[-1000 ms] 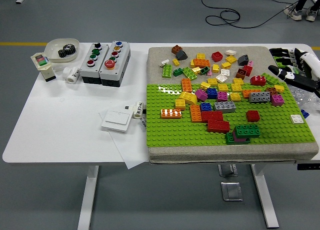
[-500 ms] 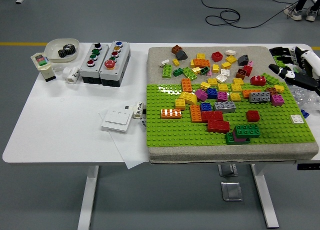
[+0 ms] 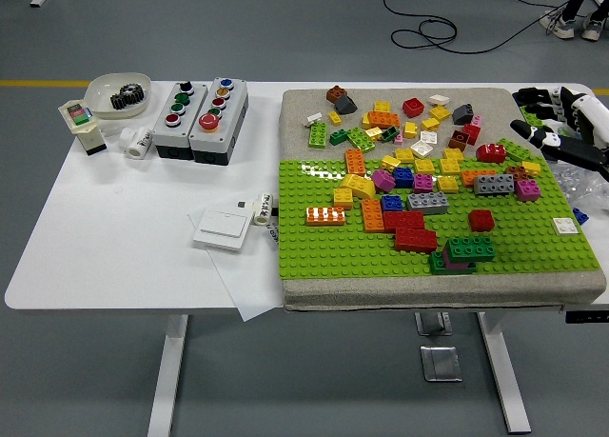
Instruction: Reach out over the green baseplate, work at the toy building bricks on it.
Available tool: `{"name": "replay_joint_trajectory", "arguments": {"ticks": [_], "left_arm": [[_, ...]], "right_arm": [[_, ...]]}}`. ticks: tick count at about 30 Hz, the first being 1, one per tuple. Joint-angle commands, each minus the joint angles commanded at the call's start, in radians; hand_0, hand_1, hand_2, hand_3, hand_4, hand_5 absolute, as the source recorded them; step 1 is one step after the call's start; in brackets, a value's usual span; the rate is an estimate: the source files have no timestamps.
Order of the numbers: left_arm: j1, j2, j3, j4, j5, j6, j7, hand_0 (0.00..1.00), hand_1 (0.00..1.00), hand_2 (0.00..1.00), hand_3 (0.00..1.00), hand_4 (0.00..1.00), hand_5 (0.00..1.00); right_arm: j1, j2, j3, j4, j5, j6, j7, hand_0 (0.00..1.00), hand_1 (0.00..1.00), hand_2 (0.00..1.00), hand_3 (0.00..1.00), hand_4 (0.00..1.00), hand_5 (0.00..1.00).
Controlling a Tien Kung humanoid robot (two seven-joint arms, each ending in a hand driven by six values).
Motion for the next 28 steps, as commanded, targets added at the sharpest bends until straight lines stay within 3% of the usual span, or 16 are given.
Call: {"name": "replay_joint_trajectory", "arguments": {"ticks": [28], "left_arm": [[0.005, 0.002, -0.004, 0.001, 0.010, 0.006, 0.003, 0.628, 0.723, 0.705, 0.561, 0.600, 0.616]], "right_arm": [[0.005, -0.004, -0.019, -0.001, 0.001, 0.002, 0.006, 0.815, 0.778, 0.797, 0.811, 0.911, 0.593]]}}
